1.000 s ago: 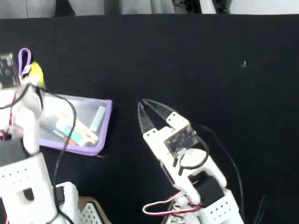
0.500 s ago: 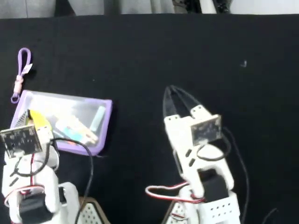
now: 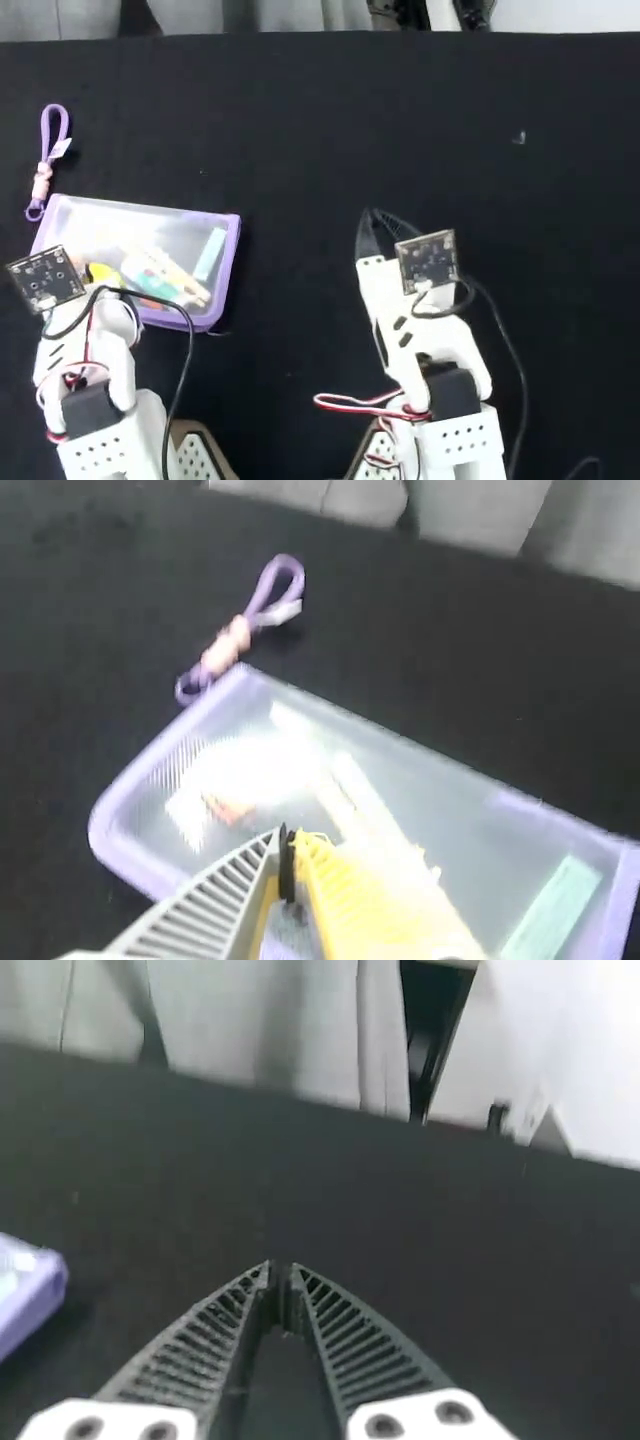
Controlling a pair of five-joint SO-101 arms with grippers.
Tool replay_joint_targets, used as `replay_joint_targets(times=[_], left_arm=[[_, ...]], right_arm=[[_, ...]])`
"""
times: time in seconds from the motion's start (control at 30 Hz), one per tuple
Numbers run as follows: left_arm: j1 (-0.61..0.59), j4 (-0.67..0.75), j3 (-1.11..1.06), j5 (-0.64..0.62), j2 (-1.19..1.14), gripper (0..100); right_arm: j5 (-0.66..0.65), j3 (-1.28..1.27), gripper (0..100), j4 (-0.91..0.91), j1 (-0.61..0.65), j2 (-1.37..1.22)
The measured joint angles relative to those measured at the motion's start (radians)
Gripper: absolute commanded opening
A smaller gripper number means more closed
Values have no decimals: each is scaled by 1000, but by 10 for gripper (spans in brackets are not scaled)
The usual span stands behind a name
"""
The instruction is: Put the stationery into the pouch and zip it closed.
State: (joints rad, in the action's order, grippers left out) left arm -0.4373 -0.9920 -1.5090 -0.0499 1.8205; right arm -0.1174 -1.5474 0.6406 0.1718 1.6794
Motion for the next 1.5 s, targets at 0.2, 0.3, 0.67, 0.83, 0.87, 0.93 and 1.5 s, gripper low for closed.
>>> replay_joint_targets(times=[0.2, 0.3, 0.67, 0.83, 0.87, 0.93, 1.5], left_arm=[[38, -91, -57, 0, 0, 30], [112, -186, -64, -2, 5, 30], [107, -272, -158, -2, 0, 30], [101, -279, -166, -2, -2, 30], [100, -279, -166, -2, -2, 30], [100, -279, -166, -2, -2, 30], [97, -279, -166, -2, -2, 30]], right_arm=[[-2, 0, 14, 192, 0, 0], [-2, 0, 14, 287, 0, 21], [-2, -137, 12, 575, -2, 126], [-2, -138, 13, 644, -3, 126], [-2, -138, 13, 649, -3, 126], [-2, -138, 13, 651, -3, 126], [-2, -140, 13, 651, -3, 126]])
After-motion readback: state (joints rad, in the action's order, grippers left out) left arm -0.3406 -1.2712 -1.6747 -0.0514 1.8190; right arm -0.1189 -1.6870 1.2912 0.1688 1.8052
